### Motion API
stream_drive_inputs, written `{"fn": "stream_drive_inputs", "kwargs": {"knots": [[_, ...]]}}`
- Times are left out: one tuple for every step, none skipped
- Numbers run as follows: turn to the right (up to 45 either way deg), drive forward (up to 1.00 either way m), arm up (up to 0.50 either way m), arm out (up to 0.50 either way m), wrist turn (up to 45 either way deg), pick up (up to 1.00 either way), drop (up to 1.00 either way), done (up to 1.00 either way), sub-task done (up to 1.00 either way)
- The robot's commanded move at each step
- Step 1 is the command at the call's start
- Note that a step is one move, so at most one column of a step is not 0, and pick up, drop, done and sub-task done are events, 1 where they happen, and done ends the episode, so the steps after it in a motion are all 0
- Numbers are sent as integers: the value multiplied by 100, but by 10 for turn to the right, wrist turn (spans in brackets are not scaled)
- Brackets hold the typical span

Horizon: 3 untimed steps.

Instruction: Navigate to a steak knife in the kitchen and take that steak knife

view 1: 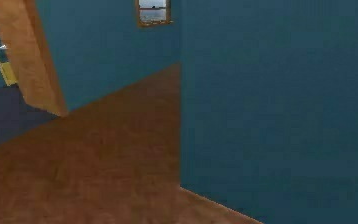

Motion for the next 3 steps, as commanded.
{"fn": "stream_drive_inputs", "kwargs": {"knots": [[300,0,0,0,0,0,0,0,0],[0,70,0,0,0,0,0,0,0],[150,0,0,0,0,0,0,0,0]]}}
